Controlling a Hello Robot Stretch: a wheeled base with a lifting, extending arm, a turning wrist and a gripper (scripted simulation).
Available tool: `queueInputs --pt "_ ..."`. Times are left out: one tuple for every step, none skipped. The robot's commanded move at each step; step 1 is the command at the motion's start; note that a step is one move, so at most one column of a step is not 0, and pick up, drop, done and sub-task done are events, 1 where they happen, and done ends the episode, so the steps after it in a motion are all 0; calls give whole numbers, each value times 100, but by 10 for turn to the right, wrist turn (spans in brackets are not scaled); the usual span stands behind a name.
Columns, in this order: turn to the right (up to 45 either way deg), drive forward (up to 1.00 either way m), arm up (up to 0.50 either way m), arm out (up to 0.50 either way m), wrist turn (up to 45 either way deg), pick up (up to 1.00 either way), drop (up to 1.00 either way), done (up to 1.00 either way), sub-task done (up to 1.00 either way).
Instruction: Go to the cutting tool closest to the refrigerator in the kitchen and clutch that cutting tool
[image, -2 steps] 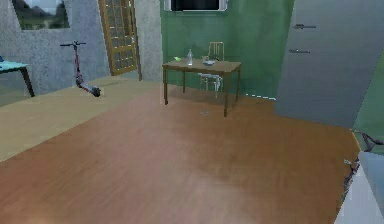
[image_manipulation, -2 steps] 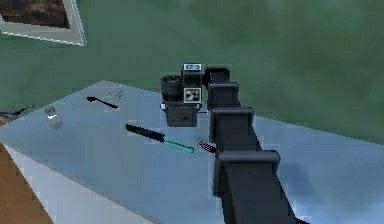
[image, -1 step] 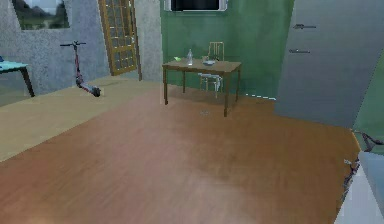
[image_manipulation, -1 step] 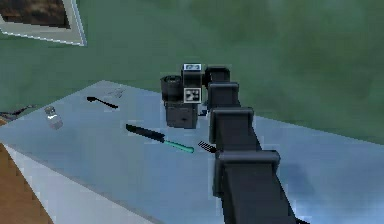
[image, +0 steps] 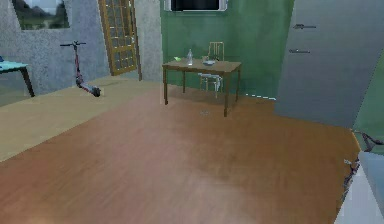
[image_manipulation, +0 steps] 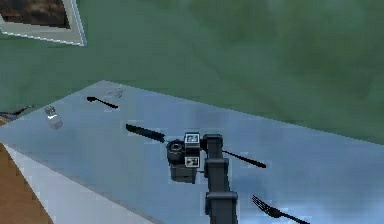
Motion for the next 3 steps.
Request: queueInputs --pt "0 0 0 0 0 100 0 0 0" --pt "0 0 10 0 0 0 0 0 0" --pt "0 0 0 0 0 0 0 100 0"
